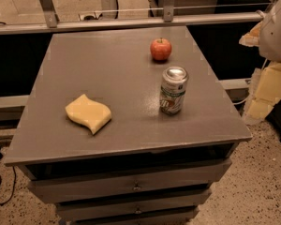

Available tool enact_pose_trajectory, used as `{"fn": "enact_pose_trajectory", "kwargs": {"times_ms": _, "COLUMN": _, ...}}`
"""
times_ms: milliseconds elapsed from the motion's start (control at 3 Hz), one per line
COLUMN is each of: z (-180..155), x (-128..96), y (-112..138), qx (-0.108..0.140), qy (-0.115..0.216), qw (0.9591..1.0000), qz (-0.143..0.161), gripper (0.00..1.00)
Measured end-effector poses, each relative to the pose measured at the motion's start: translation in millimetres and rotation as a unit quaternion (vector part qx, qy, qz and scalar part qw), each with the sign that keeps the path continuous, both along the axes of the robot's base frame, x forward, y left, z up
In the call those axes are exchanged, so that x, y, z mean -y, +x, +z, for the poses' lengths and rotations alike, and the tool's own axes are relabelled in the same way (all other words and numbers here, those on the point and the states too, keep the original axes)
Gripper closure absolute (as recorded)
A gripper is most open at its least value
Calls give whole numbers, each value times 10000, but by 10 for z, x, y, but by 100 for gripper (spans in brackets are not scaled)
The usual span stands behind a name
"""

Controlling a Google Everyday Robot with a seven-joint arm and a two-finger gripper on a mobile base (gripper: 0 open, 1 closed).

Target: Pick apple

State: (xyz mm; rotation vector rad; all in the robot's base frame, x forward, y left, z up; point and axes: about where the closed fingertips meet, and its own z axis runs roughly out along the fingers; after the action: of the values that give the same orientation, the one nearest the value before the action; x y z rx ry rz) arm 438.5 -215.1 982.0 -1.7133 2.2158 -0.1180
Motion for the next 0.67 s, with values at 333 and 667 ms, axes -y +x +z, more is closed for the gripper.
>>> {"fn": "enact_pose_trajectory", "kwargs": {"times_ms": 333, "z": 10, "x": -10, "y": 24, "qx": 29, "qy": 20, "qw": 10000, "qz": -6, "gripper": 0}}
{"fn": "enact_pose_trajectory", "kwargs": {"times_ms": 667, "z": -45, "x": -53, "y": 317, "qx": 140, "qy": 55, "qw": 9999, "qz": 13, "gripper": 0}}
